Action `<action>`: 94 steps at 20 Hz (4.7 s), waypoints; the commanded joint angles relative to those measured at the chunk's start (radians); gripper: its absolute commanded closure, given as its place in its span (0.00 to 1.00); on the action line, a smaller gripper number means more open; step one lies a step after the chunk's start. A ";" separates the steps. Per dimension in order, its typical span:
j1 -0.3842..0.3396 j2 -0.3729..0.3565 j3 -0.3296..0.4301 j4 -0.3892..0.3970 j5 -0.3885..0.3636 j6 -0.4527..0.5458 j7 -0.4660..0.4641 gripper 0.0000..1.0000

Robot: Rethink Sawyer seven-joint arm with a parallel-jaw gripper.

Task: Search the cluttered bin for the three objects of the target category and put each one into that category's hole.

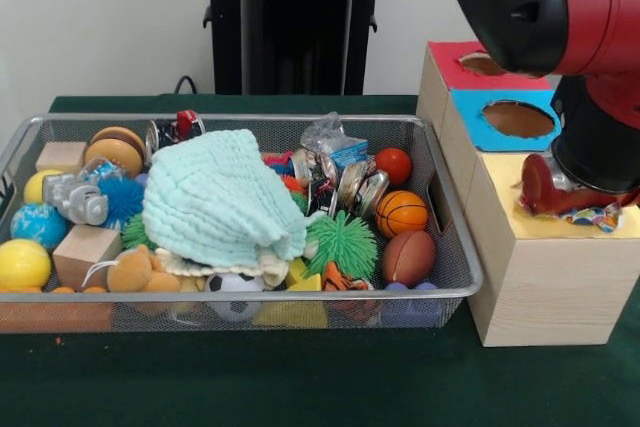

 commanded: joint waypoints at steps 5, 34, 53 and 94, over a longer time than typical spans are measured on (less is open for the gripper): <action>-0.088 -0.236 0.114 0.287 0.073 -0.238 0.066 1.00; -0.073 -0.336 0.079 0.139 0.027 0.061 0.006 1.00; -0.063 -0.328 0.046 0.236 -0.070 -0.008 -0.017 1.00; -0.113 -0.321 0.161 0.388 -0.058 -0.259 0.045 1.00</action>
